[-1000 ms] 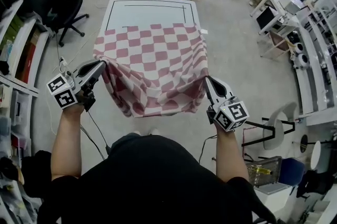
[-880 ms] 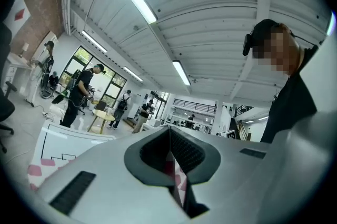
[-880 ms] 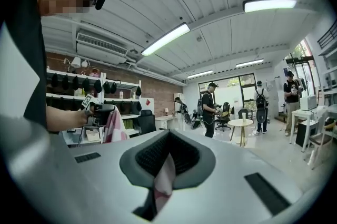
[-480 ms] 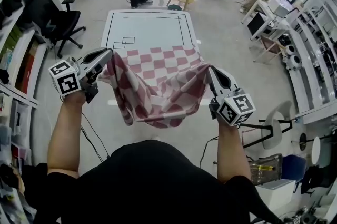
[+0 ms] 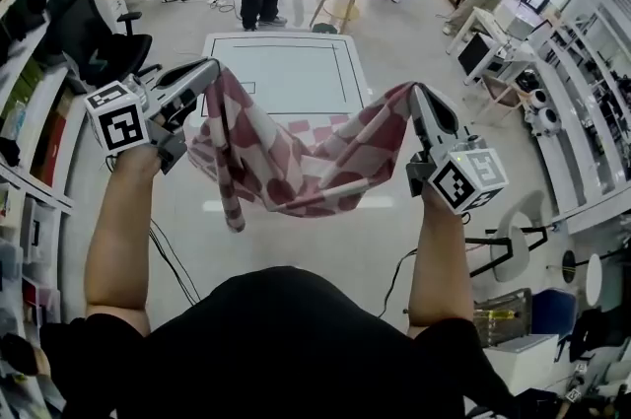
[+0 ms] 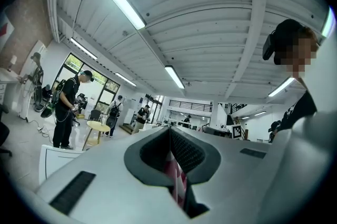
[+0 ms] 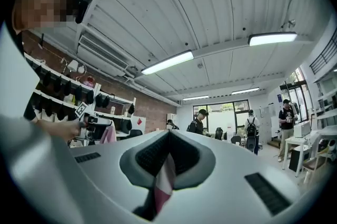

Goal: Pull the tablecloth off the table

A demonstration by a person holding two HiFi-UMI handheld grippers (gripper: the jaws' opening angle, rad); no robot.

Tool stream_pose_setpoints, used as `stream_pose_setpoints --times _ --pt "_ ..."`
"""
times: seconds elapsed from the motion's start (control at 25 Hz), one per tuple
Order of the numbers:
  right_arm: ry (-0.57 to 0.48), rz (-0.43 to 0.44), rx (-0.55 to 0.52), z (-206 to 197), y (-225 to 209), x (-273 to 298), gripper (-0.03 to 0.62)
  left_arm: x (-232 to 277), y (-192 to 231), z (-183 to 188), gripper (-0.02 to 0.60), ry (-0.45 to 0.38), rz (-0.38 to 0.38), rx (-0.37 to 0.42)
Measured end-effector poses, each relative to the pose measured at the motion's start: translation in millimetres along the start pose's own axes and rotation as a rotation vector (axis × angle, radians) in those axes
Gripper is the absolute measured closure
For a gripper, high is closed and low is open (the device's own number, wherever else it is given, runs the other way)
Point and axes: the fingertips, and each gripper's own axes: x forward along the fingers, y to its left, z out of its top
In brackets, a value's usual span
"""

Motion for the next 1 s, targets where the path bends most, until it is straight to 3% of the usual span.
stream_pose_setpoints --times 0.24,0.6,1.0 --pt "0.013 0.007 -0.016 5 12 8 0.565 -2 4 1 0.56 0.004 0.024 0.015" --pt "0.179 -0.017 0.071 -90 -5 10 0.565 -10 55 -84 0.56 0.13 0.153 -0.017" --pt "0.285 -0.046 0.127 -164 -16 -3 0.565 -27 89 -151 0.56 0.199 0.227 -0.084"
